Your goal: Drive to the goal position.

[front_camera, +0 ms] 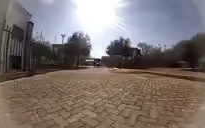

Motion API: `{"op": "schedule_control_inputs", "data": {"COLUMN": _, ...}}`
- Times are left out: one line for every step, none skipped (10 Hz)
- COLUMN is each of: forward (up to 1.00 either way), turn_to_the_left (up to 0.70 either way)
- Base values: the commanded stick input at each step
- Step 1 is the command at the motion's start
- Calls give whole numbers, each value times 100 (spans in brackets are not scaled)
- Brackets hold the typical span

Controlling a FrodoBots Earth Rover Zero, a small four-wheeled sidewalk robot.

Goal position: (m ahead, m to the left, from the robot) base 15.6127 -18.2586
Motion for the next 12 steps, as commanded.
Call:
{"op": "schedule_control_inputs", "data": {"forward": 100, "turn_to_the_left": 0}}
{"op": "schedule_control_inputs", "data": {"forward": 100, "turn_to_the_left": 0}}
{"op": "schedule_control_inputs", "data": {"forward": 100, "turn_to_the_left": 0}}
{"op": "schedule_control_inputs", "data": {"forward": 100, "turn_to_the_left": 0}}
{"op": "schedule_control_inputs", "data": {"forward": 100, "turn_to_the_left": 0}}
{"op": "schedule_control_inputs", "data": {"forward": 100, "turn_to_the_left": 0}}
{"op": "schedule_control_inputs", "data": {"forward": 100, "turn_to_the_left": 0}}
{"op": "schedule_control_inputs", "data": {"forward": 100, "turn_to_the_left": 0}}
{"op": "schedule_control_inputs", "data": {"forward": 100, "turn_to_the_left": 0}}
{"op": "schedule_control_inputs", "data": {"forward": 100, "turn_to_the_left": 0}}
{"op": "schedule_control_inputs", "data": {"forward": 100, "turn_to_the_left": 0}}
{"op": "schedule_control_inputs", "data": {"forward": 100, "turn_to_the_left": 0}}
